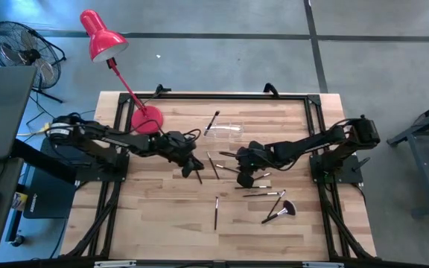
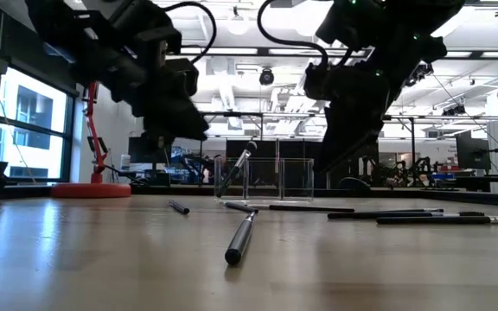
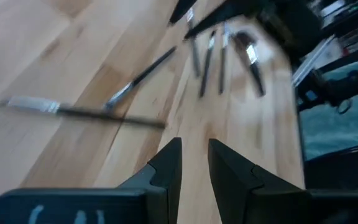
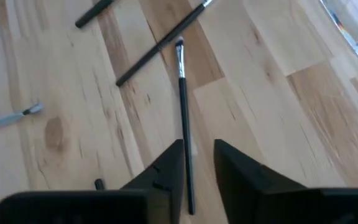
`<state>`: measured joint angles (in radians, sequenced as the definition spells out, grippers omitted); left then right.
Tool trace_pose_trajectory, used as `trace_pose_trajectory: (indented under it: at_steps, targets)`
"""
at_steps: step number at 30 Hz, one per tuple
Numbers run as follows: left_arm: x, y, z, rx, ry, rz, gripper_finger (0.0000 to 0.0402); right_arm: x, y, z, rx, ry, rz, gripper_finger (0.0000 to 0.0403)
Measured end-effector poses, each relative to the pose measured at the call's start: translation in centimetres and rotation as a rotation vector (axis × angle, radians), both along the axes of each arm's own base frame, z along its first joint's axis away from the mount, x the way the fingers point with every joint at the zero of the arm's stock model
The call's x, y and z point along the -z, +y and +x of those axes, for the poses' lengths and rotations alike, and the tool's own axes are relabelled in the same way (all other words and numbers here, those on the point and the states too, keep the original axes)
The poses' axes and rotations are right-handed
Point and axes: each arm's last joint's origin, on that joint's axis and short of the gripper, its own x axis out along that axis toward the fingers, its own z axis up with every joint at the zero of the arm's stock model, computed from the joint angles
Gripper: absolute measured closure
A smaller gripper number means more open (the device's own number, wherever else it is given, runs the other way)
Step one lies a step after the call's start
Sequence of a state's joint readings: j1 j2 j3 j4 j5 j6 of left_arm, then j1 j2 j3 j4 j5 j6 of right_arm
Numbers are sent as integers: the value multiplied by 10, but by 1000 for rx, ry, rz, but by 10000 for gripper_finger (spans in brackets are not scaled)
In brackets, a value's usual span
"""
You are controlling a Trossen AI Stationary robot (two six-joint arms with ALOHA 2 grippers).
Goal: Put items in baskets/containers
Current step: Put the eyeshadow brush into the transparent organizer
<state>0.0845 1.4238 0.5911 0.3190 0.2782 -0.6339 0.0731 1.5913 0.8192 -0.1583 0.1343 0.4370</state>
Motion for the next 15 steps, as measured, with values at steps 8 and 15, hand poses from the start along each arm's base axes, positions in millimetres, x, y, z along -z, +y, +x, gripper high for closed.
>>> trace_pose_trajectory:
  at_steps: [8,15]
  targets:
    - [-5,-1,12,49,-99,236,325,0,5,0,-125,8,-83,252]
    - [-19,-18,23,119,-50,673,325,-1,15,-1,-202,15,-205,247]
